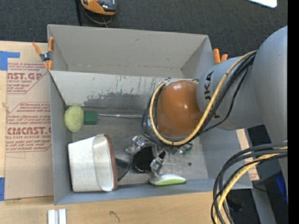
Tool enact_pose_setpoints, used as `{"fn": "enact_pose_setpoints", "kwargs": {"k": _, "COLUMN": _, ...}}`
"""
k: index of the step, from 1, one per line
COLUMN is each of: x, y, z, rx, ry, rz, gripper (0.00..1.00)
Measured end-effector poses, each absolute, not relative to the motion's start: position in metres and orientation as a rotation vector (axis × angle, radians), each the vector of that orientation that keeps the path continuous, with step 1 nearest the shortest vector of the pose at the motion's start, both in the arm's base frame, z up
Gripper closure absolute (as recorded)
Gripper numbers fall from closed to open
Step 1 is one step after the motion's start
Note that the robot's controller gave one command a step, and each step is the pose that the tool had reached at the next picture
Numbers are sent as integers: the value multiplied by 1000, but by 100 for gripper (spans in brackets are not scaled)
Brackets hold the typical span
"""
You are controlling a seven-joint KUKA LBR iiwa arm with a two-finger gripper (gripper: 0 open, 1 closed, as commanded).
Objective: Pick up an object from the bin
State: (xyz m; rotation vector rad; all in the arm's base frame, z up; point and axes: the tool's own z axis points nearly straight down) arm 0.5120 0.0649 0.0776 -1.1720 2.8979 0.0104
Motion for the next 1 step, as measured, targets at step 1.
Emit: {"fn": "enact_pose_setpoints", "kwargs": {"k": 1, "x": 521, "y": 77, "z": 76, "rx": -1260, "ry": 2894, "rz": 2, "gripper": 100}}
